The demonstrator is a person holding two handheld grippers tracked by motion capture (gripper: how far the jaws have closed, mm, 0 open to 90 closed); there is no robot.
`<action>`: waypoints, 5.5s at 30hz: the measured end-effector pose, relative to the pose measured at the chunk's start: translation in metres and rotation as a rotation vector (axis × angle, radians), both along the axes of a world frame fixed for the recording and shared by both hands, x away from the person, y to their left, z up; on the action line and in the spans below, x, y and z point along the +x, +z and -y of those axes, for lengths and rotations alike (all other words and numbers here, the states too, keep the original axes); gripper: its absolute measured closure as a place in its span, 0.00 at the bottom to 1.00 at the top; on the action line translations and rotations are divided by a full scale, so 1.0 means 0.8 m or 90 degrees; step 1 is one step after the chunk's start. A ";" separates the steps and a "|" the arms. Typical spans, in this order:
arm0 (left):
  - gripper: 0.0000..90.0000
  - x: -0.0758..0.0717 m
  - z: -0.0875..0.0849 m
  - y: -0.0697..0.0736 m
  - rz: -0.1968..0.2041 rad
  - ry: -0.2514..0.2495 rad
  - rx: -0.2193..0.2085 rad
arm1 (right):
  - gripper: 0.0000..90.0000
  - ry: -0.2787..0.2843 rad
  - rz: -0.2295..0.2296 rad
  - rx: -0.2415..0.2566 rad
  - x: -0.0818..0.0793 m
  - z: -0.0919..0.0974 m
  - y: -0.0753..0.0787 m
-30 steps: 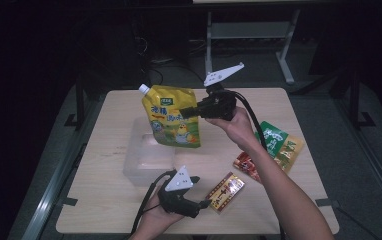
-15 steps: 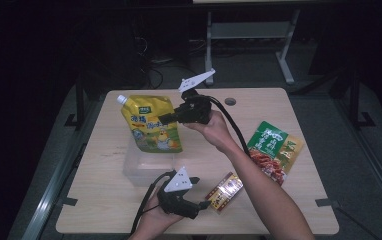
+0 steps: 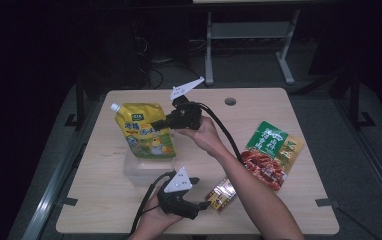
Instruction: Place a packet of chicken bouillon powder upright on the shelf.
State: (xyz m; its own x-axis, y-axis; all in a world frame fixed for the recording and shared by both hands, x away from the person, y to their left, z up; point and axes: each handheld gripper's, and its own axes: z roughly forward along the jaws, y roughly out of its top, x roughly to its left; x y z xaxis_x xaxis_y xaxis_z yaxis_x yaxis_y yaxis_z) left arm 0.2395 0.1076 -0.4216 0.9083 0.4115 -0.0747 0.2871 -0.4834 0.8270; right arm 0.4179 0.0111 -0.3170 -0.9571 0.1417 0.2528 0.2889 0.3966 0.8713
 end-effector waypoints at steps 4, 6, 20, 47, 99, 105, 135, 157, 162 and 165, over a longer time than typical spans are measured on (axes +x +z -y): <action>0.24 0.001 0.000 0.000 0.002 -0.003 0.005 | 0.99 -0.003 -0.005 0.002 0.001 -0.004 -0.009; 0.24 0.001 0.000 0.000 0.002 -0.003 0.004 | 0.99 -0.005 -0.007 0.001 0.001 -0.005 -0.011; 0.24 0.001 0.000 -0.002 -0.005 -0.003 0.007 | 0.99 -0.019 -0.021 0.008 -0.002 -0.010 -0.042; 0.24 0.001 0.002 -0.002 -0.005 -0.002 0.007 | 0.99 -0.080 0.029 -0.027 -0.029 -0.025 -0.045; 0.26 0.003 0.001 -0.005 -0.003 -0.005 0.021 | 0.99 -0.121 0.045 -0.023 -0.051 -0.019 -0.098; 0.26 0.003 0.002 -0.005 -0.005 -0.008 0.028 | 0.97 -0.103 0.018 -0.040 -0.046 -0.010 -0.107; 0.23 0.003 0.018 -0.015 -0.006 -0.001 0.052 | 0.49 -0.115 -0.025 -0.058 -0.060 0.087 -0.068; 0.19 0.002 0.066 -0.035 -0.011 0.020 0.129 | 0.39 -0.218 -0.009 -0.104 -0.097 0.197 -0.075; 0.20 0.001 0.076 -0.042 -0.018 0.032 0.144 | 0.38 -0.243 -0.011 -0.108 -0.106 0.221 -0.078; 0.22 0.001 0.079 -0.045 -0.017 0.034 0.154 | 0.37 -0.255 -0.010 -0.113 -0.110 0.231 -0.080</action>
State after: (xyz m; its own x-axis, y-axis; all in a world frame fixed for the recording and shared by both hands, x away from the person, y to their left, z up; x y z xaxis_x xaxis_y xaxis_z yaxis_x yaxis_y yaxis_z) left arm 0.2400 0.0442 -0.4575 0.8837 0.4679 0.0075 0.3381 -0.6494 0.6811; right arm 0.3300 -0.1733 -0.3811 -0.8140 0.5435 0.2048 0.4625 0.3933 0.7946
